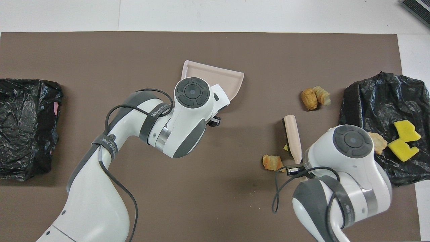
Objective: Sweep and dump trash in bin
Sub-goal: 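Sweep the bread and sponge toward the dustpan with the right gripper's brush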
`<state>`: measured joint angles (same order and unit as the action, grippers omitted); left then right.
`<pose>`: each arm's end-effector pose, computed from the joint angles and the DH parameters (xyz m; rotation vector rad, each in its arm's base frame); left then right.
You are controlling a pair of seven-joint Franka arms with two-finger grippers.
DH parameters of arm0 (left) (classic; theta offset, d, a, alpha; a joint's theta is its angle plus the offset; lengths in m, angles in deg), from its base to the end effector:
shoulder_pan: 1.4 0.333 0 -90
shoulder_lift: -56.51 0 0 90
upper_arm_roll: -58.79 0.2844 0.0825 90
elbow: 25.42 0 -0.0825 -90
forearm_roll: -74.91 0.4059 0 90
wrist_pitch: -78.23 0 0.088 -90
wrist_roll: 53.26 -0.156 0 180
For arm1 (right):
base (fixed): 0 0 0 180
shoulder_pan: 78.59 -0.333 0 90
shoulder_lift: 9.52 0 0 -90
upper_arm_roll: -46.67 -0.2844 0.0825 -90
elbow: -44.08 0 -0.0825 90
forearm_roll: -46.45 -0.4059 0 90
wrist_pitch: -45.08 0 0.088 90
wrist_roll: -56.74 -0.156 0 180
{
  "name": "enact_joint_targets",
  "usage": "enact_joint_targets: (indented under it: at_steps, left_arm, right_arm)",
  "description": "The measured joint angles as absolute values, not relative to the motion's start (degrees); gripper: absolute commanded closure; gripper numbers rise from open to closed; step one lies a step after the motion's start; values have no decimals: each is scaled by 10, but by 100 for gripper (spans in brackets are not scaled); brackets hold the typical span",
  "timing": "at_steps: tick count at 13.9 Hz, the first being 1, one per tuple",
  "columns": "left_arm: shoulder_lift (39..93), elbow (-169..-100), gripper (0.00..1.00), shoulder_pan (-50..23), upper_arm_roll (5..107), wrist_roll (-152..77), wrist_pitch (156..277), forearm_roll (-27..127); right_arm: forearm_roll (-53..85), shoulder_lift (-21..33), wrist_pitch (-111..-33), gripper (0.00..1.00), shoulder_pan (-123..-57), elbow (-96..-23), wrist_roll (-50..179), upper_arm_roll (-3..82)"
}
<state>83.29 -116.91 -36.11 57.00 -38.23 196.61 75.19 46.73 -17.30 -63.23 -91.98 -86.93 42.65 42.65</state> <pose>0.5531 -0.4069 0.2744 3.0774 -0.5818 -0.0036 0.4515 0.1403 0.2990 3.0331 0.0883 -0.3772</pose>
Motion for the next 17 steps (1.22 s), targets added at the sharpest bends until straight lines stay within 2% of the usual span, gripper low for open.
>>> enact_joint_targets:
  at_steps: [3,7,12,17]
  left_arm:
    - [817,-1165,100,-353,576,-486,1956,752]
    - [776,-1165,100,-312,579,-690,1891,753]
    - [705,-1177,100,-222,583,-1020,1832,754]
    - [654,-1269,100,-204,578,-1128,1852,754]
  right_arm:
    - [468,-163,-572,100,-923,-804,420,429]
    - [545,-154,-562,100,-888,-772,459,436]
    - [662,-88,-592,100,-821,-692,550,438]
    - [722,7,-675,100,-795,-644,551,438]
